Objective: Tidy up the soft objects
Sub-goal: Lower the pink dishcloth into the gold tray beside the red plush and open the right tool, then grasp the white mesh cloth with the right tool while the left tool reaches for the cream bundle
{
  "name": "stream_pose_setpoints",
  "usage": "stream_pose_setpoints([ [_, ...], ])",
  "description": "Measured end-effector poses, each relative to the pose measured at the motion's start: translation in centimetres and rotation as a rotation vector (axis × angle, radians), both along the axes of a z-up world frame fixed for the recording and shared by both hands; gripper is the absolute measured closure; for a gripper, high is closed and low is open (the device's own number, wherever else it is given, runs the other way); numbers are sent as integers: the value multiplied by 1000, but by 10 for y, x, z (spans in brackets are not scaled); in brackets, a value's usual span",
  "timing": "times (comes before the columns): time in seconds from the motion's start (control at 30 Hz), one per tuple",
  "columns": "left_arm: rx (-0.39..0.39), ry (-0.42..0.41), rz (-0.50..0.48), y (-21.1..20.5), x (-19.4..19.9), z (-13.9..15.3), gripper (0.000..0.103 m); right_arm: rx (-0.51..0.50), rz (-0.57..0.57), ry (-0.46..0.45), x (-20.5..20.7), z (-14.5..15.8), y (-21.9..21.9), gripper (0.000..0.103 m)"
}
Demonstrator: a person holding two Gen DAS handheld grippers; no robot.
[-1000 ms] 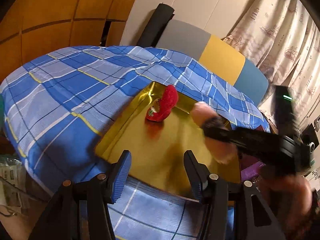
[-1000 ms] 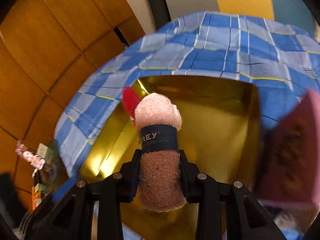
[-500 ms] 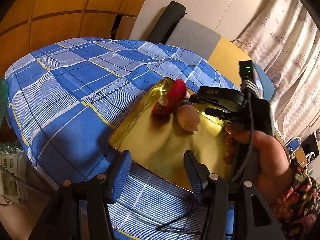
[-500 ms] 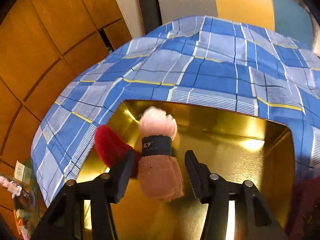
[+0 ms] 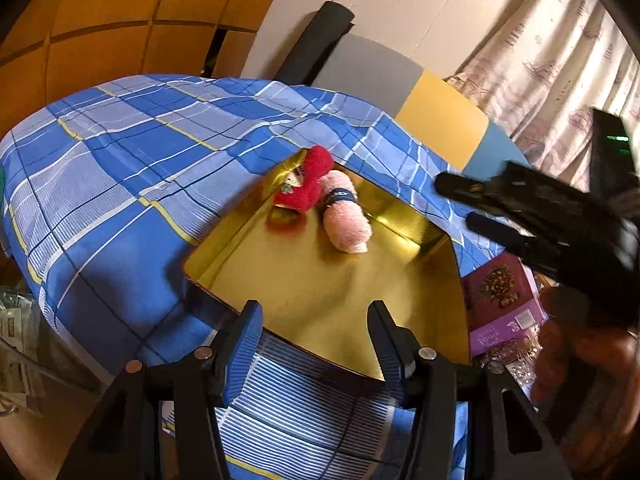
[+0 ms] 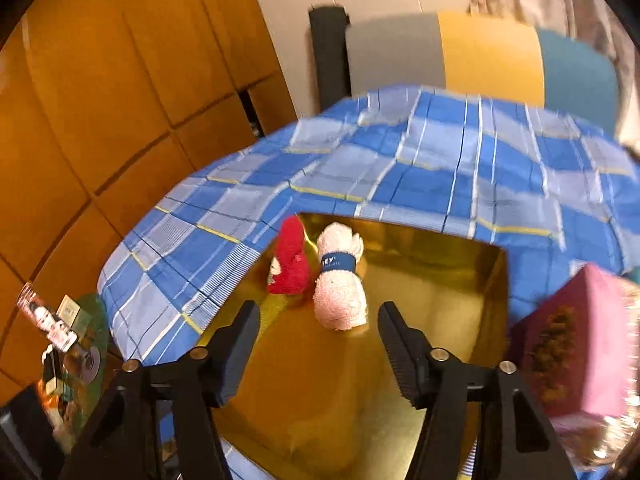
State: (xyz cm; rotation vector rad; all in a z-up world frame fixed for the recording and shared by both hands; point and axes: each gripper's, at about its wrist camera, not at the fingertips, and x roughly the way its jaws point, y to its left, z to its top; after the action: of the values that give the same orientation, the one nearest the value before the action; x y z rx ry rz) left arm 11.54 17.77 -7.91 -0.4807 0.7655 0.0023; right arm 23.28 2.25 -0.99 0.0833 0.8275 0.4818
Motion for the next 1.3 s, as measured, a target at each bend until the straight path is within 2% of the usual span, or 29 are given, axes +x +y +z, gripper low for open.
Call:
stream_pose_setpoints([
  [0.17,23,-8,-59,-22,-5,2,48,-1,-9,-100,-38,28,-33,37],
  [0.3,39,-12,-133,-44,-7,2,48,-6,-79,-172,-67,46,-76,34],
  [0.57,54,-25,-319,-97,-18,0,48,-29,-259,-180,-106,46,-167,30],
  [0.77,48,7,-472,-143,-30,-8,48,-47,-416,-71,-123,12,-243,29],
  [1.1,92,46,-663,-216,-59,-21,48,-47,-635,205,-163,-92,-367,28],
  [1.2,99,60,-701,-234,-63,-25,48,-51,-686,240,-171,-111,-399,28],
  [1.3,114,67,-730,-250,-68,-27,48,-68,-707,232,-167,-114,-427,28],
])
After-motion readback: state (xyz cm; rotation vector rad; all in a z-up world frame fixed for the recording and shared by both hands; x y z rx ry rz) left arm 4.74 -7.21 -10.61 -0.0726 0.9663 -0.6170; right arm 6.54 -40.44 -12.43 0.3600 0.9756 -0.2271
